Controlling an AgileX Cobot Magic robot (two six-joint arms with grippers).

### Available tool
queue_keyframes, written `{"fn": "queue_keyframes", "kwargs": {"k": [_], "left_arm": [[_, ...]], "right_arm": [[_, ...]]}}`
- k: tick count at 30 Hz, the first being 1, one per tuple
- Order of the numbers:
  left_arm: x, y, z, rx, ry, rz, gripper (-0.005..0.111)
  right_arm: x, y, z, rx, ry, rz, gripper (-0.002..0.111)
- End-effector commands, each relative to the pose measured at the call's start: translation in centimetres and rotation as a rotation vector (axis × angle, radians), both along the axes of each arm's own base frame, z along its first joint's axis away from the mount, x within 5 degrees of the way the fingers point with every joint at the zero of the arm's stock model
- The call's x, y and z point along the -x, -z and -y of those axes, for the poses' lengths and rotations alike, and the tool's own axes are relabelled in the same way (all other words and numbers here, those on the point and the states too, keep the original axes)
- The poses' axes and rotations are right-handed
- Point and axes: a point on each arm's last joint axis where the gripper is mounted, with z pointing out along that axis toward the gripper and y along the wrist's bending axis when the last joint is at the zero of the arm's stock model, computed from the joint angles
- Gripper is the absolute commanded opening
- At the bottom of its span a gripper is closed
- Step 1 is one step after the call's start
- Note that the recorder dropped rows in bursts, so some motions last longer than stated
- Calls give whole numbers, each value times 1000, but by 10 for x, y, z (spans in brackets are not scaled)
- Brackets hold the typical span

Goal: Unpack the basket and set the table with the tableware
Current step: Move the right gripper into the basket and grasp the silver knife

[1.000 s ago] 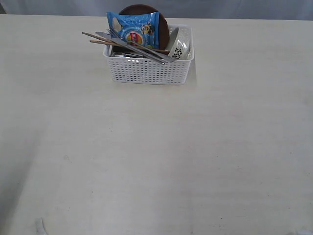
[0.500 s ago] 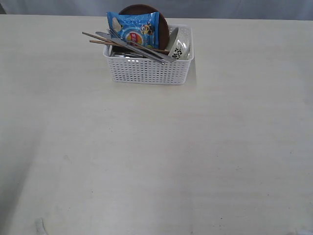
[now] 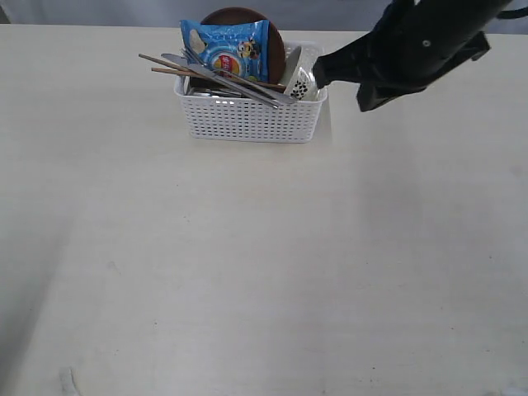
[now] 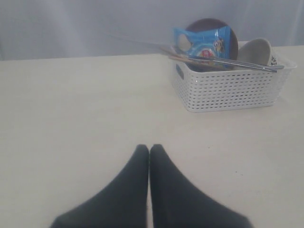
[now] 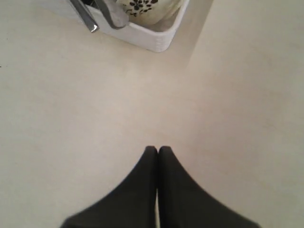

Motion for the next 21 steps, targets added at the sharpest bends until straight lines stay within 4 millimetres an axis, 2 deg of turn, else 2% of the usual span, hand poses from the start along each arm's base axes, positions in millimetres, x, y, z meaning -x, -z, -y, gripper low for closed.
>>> {"fn": "queue_keyframes", "kwargs": {"k": [1,5,8,12,17,21], "left_arm": [[0,1,0,2,5,1,0],[0,1,0,2,5,1,0],[0,1,0,2,5,1,0],[0,1,0,2,5,1,0],[0,1,0,0,5,2,0],[0,1,0,0,5,2,0]], "right_arm": [[-13,9,-20,-101,23,-59,-1],[-22,2,-37,-170,-188,-23,-1],[-34,-14,-54,-243,-318,41,0],[-51,-25,-79,-163,-418,78,0],[-65,-24,-120,-59,-539,67,0],[-79,-12,-145,19,-577,29,0]]}}
